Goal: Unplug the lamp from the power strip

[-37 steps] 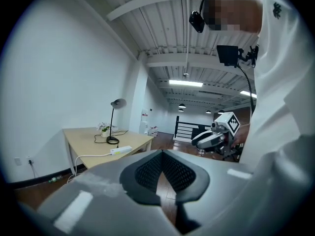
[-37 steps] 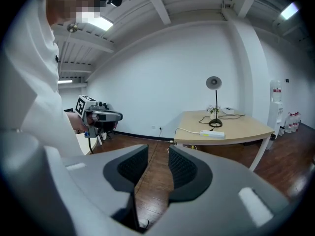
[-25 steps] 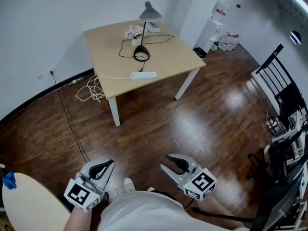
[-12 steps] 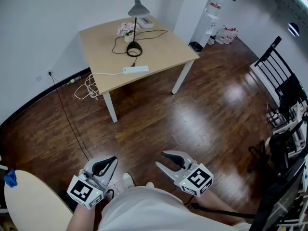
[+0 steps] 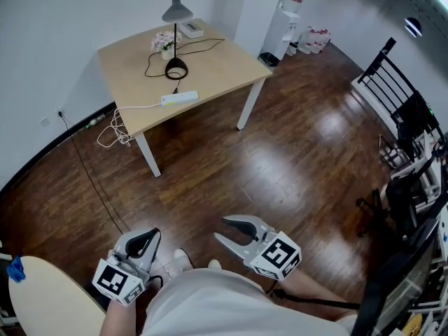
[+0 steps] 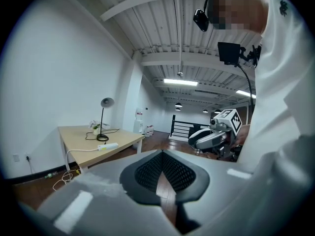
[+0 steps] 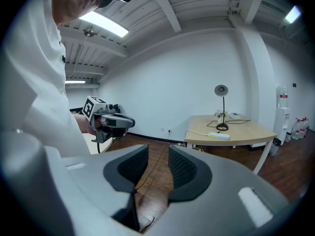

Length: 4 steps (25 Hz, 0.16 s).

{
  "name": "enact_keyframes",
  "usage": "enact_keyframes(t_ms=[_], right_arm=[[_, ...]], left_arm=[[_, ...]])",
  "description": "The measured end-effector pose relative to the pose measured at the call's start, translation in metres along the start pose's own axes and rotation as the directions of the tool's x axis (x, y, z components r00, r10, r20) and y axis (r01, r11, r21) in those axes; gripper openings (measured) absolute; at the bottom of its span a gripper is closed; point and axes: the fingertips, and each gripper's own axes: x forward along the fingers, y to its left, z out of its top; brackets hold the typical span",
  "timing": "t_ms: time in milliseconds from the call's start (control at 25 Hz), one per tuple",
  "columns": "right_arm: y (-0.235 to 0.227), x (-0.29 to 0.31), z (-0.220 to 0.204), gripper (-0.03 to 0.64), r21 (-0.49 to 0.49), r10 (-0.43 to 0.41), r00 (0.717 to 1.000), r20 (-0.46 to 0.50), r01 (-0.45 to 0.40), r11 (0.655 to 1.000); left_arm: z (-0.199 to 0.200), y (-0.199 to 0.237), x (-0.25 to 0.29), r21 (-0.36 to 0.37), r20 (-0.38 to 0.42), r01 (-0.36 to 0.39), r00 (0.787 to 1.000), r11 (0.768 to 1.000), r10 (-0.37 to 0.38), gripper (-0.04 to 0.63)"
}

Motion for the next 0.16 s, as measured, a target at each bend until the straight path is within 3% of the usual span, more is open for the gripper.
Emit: enact_keyframes(t_ms=[160], right_arm=[[0.004,-0.002,0.0024,0.13,0.002,0.014,1.0,0.004,-0.014,1.0]], left_arm=[[0.0008,-0.0041,-0.0004,0.0,0.002,-0.008,1.0,1.0,0.008,0.005]])
